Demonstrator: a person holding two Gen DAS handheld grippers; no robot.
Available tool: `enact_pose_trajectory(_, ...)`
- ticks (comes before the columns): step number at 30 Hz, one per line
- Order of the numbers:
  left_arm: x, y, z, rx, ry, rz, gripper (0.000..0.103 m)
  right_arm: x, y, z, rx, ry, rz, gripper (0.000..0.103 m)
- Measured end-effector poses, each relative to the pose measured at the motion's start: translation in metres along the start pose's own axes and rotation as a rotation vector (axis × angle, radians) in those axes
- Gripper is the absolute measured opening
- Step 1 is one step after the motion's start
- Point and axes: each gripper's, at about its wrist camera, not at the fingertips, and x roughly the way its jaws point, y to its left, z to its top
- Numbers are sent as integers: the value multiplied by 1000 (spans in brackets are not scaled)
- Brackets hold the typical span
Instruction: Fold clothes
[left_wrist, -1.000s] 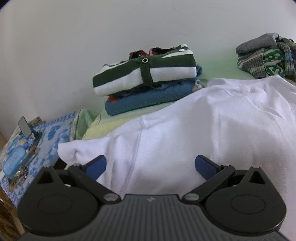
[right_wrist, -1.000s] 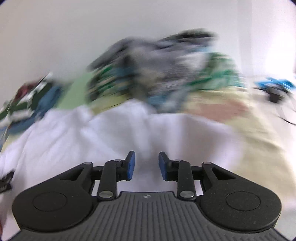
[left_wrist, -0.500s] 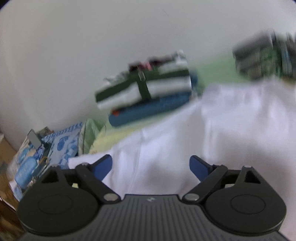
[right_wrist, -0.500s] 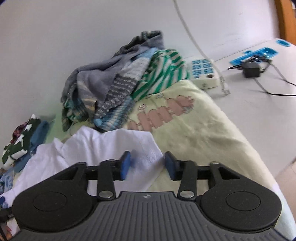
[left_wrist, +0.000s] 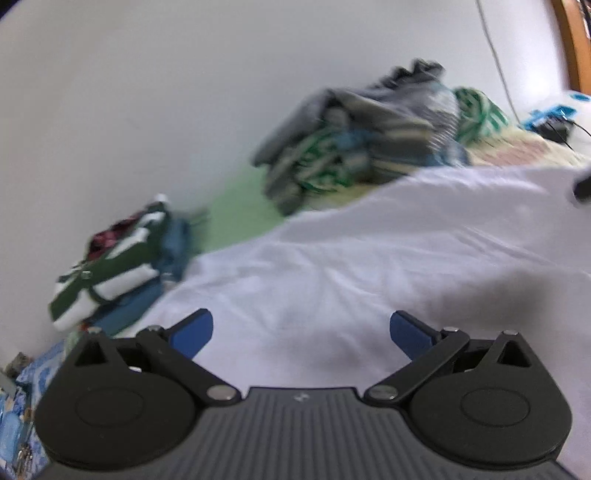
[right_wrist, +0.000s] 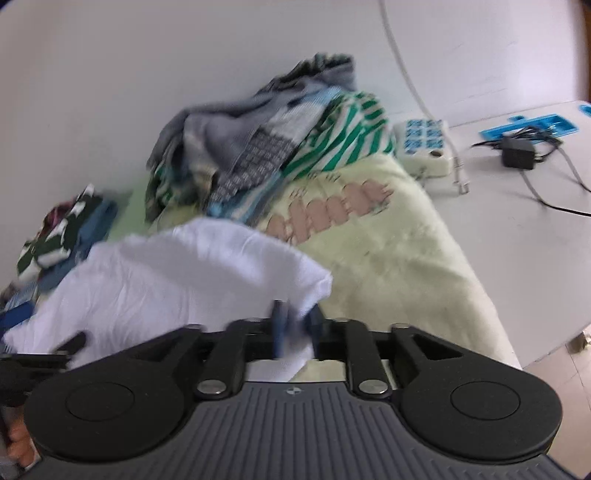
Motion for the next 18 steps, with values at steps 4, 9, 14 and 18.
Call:
enact_pose_trajectory(4, 9, -5, 0, -38, 31, -37, 102, 5, -5, 11, -14, 4, 27, 43)
enact_pose_trajectory(9, 16, -5, 1, -102, 56, -67, 102, 26, -2, 18, -57, 43, 63, 43)
enact_pose_trajectory(14, 19, 1, 0, -154, 79, -89, 102, 49, 16, 15, -134, 96, 44, 38)
enact_pose_trajectory(18, 19, 6, 5, -198, 94, -103, 101, 37, 13, 20, -91, 73, 79, 3)
